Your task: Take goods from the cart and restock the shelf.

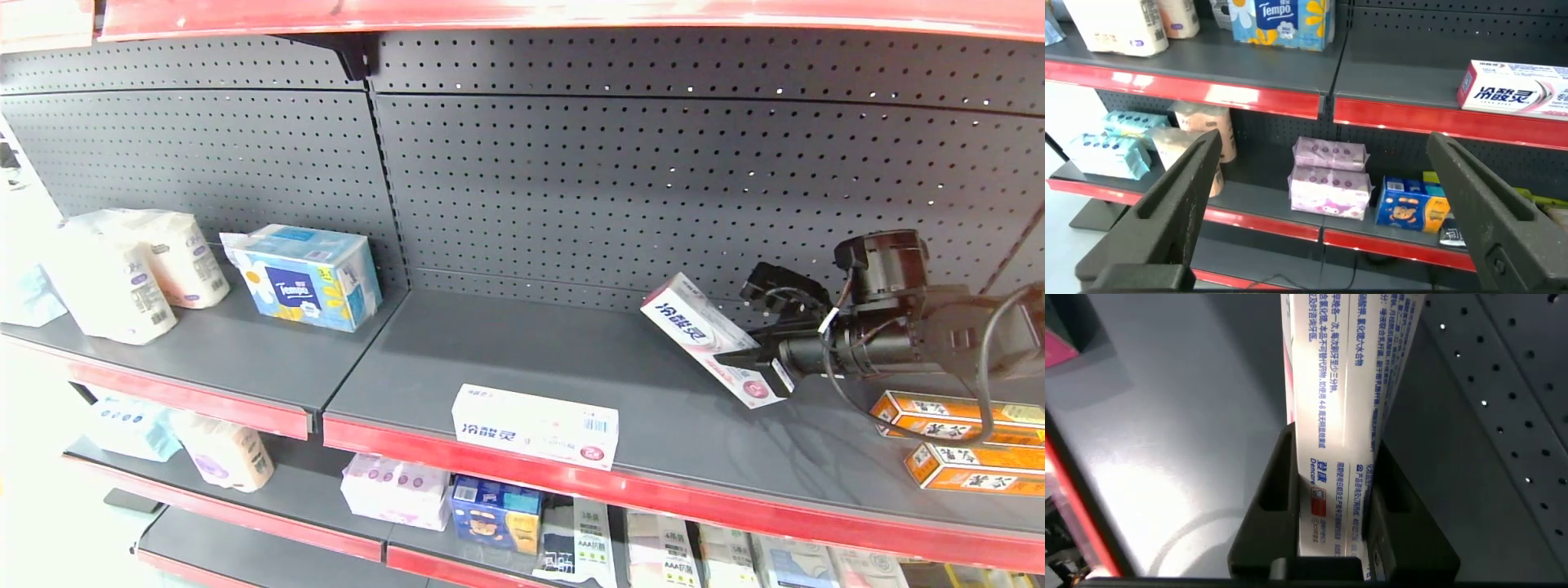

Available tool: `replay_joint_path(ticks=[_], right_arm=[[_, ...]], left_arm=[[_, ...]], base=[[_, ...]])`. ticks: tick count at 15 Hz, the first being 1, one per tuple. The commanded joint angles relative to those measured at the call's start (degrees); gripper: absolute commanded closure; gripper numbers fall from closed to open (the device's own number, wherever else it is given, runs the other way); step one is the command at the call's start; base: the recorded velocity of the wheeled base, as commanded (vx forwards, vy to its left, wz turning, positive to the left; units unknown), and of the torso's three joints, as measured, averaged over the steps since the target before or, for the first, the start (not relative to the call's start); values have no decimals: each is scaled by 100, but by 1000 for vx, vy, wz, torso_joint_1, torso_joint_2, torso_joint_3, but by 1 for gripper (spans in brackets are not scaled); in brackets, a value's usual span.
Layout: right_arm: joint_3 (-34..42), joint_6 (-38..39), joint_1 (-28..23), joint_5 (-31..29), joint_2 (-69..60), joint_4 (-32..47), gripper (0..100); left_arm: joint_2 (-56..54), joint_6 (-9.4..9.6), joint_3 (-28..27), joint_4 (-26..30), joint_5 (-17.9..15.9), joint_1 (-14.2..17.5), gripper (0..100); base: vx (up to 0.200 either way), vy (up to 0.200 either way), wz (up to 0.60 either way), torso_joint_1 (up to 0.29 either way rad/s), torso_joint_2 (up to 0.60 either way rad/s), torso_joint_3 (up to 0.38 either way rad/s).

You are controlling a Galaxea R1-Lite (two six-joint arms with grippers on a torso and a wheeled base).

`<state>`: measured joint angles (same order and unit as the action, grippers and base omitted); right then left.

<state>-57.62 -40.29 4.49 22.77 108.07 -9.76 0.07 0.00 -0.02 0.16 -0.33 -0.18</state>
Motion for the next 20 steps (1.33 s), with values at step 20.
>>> replay_joint_path(ticks=[20], right_arm=[[-1902, 48, 914, 8, 1164, 757, 100]], left_arm=[[10, 0, 2, -7, -2, 1, 0]], base=[[0, 0, 0, 0, 0, 0]])
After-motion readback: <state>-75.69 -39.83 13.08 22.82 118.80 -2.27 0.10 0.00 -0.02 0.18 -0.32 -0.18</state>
